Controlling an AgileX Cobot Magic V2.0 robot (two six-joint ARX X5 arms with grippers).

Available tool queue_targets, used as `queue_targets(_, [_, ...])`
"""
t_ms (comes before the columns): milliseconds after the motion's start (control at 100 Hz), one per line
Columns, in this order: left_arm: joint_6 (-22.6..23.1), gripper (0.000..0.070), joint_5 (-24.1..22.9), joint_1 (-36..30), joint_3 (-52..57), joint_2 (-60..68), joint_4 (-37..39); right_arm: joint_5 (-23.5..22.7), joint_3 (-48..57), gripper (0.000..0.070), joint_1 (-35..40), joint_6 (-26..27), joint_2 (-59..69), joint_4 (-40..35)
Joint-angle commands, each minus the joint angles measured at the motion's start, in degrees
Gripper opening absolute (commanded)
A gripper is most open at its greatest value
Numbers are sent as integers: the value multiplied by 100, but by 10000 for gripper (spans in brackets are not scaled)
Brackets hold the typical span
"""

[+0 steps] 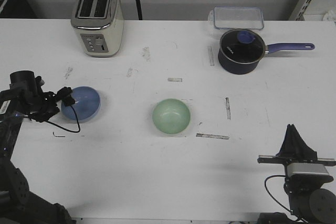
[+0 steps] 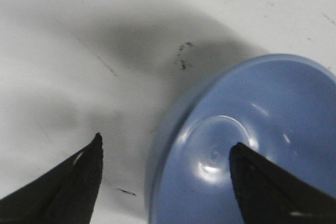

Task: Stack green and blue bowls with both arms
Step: 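Reach the left gripper to the light blue bowl rim and grasp it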

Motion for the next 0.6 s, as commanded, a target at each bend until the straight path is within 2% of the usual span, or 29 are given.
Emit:
queue_targets(0, [31,447,-28,11,120,184,-11,0,26,14,7,39,-9,63])
queue_targets(400, [28,428,-35,-240,120,446,-17,0,26,14,7,39,-9,63])
queue_targets(440, [28,384,-37,-262,120,446,-2,0,26,14,7,39,-9,63])
queue_targets(530, [28,224,-55,-280,120,446,2,0,26,14,7,39,-9,63])
queue_targets(590, [28,165,-55,-282,120,446,-2,0,26,14,7,39,-9,63])
